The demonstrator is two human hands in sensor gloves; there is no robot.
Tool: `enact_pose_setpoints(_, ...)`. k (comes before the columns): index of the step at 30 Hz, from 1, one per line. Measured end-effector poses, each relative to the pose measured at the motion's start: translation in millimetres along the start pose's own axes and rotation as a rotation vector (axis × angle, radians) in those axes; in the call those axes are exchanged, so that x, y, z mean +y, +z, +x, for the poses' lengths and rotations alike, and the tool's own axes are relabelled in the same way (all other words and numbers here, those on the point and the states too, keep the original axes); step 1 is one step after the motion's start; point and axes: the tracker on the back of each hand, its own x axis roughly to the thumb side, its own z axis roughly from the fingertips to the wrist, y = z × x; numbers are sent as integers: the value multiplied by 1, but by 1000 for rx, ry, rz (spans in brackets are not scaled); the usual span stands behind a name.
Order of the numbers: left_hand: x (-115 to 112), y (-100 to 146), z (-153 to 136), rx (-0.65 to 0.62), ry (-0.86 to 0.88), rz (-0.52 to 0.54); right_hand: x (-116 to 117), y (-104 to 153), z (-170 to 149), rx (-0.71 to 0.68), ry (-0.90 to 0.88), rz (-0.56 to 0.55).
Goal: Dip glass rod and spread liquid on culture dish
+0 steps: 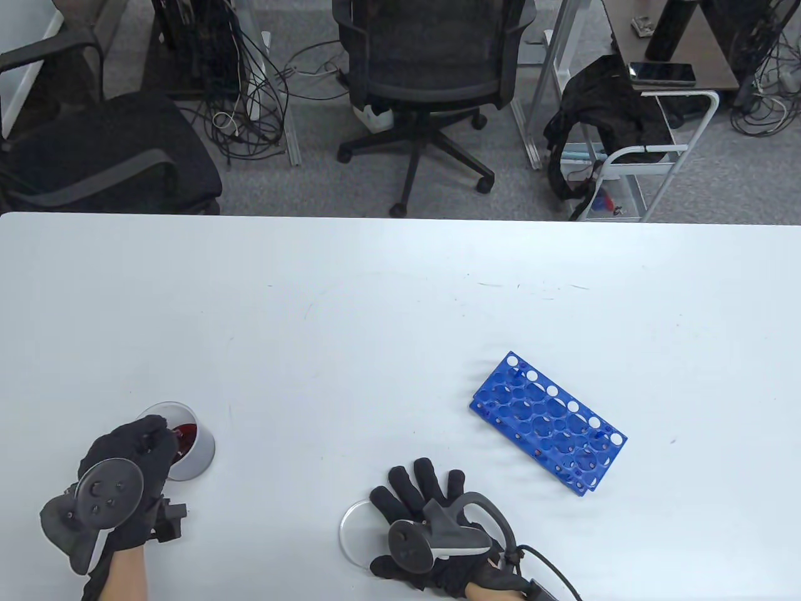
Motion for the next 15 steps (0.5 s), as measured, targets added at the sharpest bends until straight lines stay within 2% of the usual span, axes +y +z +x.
enact_pose_setpoints(8,-7,-3,9,-8,-72,-74,0,0,0,0,0,0)
enact_pose_setpoints(12,1,0,7,0,-41,-17,0,0,0,0,0,0)
enact_pose_setpoints(15,-1,-1,5,2,-48,-37,0,0,0,0,0,0)
